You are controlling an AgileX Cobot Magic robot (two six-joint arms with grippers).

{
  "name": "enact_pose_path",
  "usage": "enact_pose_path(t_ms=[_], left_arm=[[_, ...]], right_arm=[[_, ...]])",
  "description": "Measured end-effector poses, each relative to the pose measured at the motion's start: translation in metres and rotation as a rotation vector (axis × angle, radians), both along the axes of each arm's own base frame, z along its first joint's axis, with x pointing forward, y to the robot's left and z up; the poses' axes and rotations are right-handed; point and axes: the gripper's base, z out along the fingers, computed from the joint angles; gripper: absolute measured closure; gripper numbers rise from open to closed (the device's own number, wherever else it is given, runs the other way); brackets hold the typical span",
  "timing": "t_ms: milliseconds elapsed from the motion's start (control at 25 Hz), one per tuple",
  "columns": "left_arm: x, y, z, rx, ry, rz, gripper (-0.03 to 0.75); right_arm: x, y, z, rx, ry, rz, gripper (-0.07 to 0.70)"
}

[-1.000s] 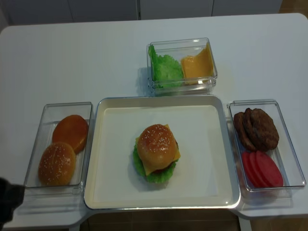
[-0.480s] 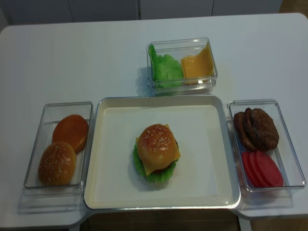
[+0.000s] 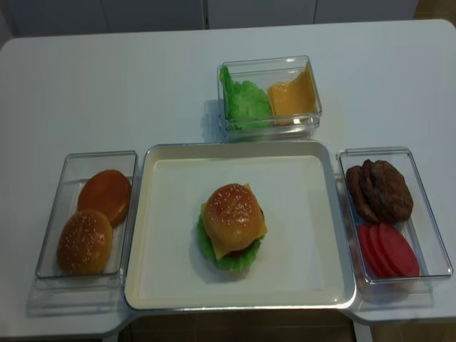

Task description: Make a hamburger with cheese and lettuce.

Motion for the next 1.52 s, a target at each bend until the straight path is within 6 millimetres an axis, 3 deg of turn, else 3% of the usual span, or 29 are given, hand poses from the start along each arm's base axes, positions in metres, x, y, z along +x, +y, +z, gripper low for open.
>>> enact_pose_path(t_ms=[400, 1520], left_arm=[[-0.01, 0.006, -0.017, 0.033, -0.047, 0.029, 0.23], [0.002, 0.004, -0.029, 0.084, -0.068, -0.014, 0.23]], right_arm=[[0.0, 0.0, 0.0, 0.0, 0.0, 0.0, 0.131], [0.0, 0.0, 0.0, 0.0, 0.0, 0.0, 0.131]])
